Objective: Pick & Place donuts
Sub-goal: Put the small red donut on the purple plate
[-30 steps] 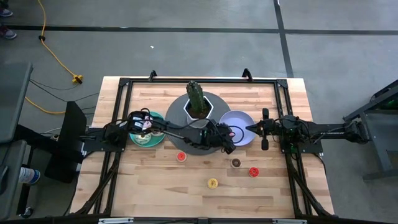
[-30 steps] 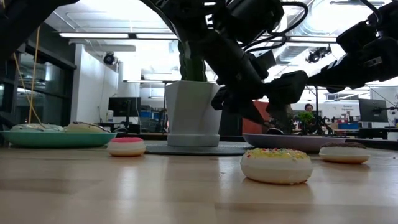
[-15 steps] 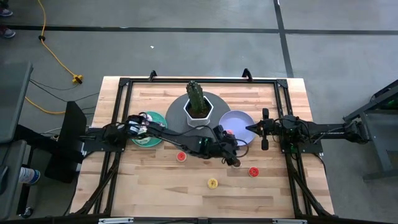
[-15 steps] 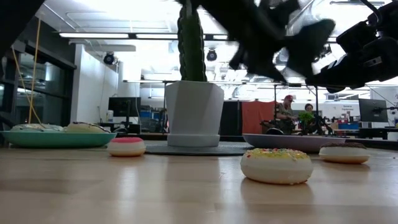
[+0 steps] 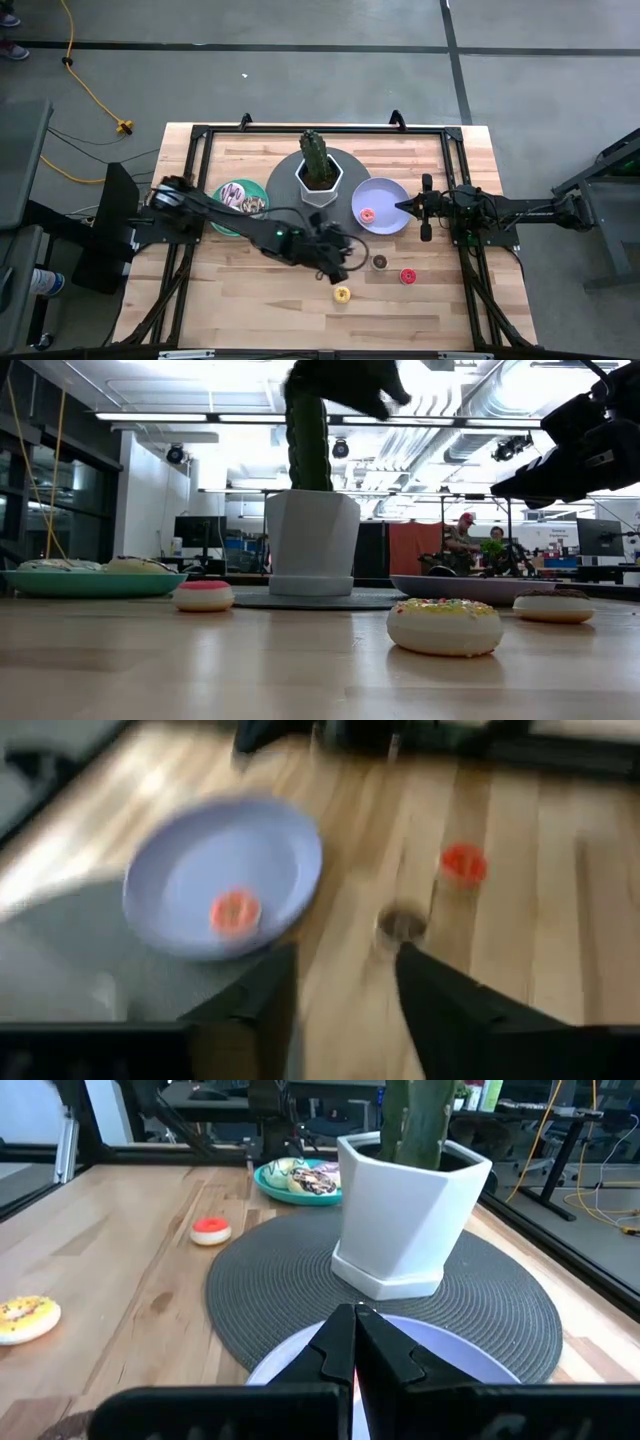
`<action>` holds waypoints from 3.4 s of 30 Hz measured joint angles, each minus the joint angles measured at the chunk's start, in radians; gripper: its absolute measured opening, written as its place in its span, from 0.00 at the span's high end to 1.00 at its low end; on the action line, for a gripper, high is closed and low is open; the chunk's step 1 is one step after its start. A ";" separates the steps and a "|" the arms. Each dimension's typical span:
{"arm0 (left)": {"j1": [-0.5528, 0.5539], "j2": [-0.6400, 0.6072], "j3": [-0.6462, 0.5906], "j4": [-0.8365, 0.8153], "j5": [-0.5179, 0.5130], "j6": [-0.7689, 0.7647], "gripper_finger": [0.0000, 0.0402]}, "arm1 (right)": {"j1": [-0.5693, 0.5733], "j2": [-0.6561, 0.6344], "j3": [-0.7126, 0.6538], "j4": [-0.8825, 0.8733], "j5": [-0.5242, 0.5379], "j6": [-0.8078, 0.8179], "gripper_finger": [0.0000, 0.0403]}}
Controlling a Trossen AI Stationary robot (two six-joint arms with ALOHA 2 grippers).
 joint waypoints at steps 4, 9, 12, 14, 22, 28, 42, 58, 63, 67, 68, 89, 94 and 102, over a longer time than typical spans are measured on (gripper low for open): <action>0.002 -0.093 -0.093 -0.035 0.024 -0.097 0.78 | 0.000 0.002 0.000 0.004 0.000 0.000 1.00; 0.002 -0.223 -0.271 0.016 0.021 -0.113 0.97 | 0.000 0.005 0.000 -0.006 -0.001 0.000 1.00; 0.002 -0.308 -0.382 0.080 0.013 -0.125 0.97 | 0.000 0.007 0.000 -0.005 0.000 0.000 1.00; 0.002 -0.367 -0.463 0.093 0.001 -0.139 0.98 | 0.000 0.006 0.000 -0.005 0.000 0.000 1.00; -0.004 -0.622 -0.759 0.170 0.023 -0.240 1.00 | 0.000 0.018 0.000 -0.004 0.000 0.000 1.00; -0.011 -0.803 -0.914 0.174 0.088 -0.194 1.00 | 0.000 0.028 0.000 -0.005 0.000 0.000 1.00; 0.156 -1.149 -1.191 0.348 0.314 0.046 1.00 | 0.000 0.026 0.000 -0.005 0.000 0.000 1.00; 0.290 -1.364 -1.438 0.756 0.545 0.238 1.00 | 0.000 0.027 0.000 -0.005 0.000 0.000 1.00; 0.290 -1.483 -1.460 0.773 0.573 0.304 1.00 | 0.000 0.027 0.000 -0.005 0.000 0.000 1.00; 0.291 -1.575 -1.460 0.765 0.590 0.364 1.00 | 0.000 0.027 0.000 -0.005 0.000 0.000 1.00; 0.291 -1.596 -1.460 0.765 0.607 0.383 1.00 | 0.000 0.027 0.000 -0.005 0.000 0.000 1.00; 0.365 -1.879 -1.580 0.593 0.664 0.426 1.00 | 0.000 0.027 0.000 -0.004 0.000 0.000 1.00; 0.397 -1.880 -1.580 0.583 0.684 0.416 1.00 | 0.000 0.027 0.000 -0.005 0.000 0.000 1.00; 0.395 -1.878 -1.582 0.490 0.609 0.426 1.00 | 0.000 0.027 0.000 -0.005 0.000 0.000 1.00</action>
